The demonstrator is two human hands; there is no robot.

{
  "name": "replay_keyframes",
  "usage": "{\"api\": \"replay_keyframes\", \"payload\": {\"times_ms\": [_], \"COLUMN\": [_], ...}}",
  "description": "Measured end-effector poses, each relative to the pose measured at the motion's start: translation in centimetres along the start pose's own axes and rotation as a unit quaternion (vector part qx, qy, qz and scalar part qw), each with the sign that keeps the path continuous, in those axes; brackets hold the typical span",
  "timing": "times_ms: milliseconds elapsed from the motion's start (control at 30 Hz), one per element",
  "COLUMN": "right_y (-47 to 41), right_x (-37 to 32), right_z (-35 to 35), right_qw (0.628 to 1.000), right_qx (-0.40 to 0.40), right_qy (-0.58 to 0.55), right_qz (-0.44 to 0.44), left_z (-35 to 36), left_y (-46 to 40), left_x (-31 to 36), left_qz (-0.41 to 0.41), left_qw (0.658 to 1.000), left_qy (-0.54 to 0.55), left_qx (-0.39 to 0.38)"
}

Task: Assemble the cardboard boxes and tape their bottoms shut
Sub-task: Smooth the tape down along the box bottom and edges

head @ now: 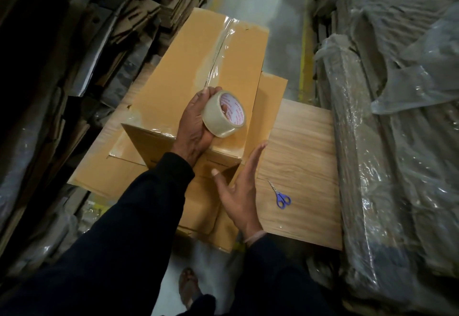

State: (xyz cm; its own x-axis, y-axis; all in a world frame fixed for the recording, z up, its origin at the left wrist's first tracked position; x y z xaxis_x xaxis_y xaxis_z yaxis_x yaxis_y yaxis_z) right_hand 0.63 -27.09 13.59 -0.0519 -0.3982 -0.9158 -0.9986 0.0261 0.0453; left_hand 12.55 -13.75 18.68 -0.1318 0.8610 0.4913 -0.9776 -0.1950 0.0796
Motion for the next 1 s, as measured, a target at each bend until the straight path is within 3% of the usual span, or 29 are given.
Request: {"api": "replay_keyframes", "payload": {"times_ms": [133, 300, 400, 500, 700, 1000], "right_y": [0.5, 0.0, -1.6, -4.5, -5.0, -1.4], "right_x": [-0.9, -0.3, -1.8, -3.3, -2.6, -1.3], "right_z": [1.8, -1.1, -2.0, -1.8, -1.8, -2.1], "right_qw": [1.000, 0.993, 0.993, 0.987, 0.977, 0.957], "right_qx": [-0.013, -0.084, -0.045, -0.055, -0.019, 0.018], "right_qy": [0.007, 0.073, 0.105, 0.150, 0.208, 0.279], "right_qz": [-0.015, -0.033, -0.024, -0.006, -0.046, -0.079], "left_z": [-0.6, -0.6, -0.5, -0.4, -0.4, 0.6], "left_y": [-0.4, -0.6, -0.4, 0.0, 0.6, -0.1], "left_x": [0.0, -0.2, -0.3, 0.1, 0.8, 3.8], "left_qz": [0.005, 0.000, 0.015, 0.019, 0.002, -0.008], "left_qw": [1.000, 1.000, 0.999, 0.999, 1.000, 0.992], "left_qy": [-0.008, -0.009, -0.025, -0.017, -0.013, -0.121], "left_qx": [-0.012, -0.019, -0.039, -0.033, -0.022, -0.037]}}
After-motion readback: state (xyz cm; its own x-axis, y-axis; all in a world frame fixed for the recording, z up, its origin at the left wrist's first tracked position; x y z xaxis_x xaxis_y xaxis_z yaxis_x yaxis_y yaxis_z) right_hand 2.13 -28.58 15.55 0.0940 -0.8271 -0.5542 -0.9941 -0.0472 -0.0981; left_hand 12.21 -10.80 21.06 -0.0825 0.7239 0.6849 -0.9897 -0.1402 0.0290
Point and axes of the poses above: each hand's wrist, its own y-axis away from the middle knuckle, its own z-axis out of the palm, x = y × z, the point moved 4 cm from there along -y, towards the middle knuckle, and after that the axes turned 11 degrees about z, right-handed, at the moved point
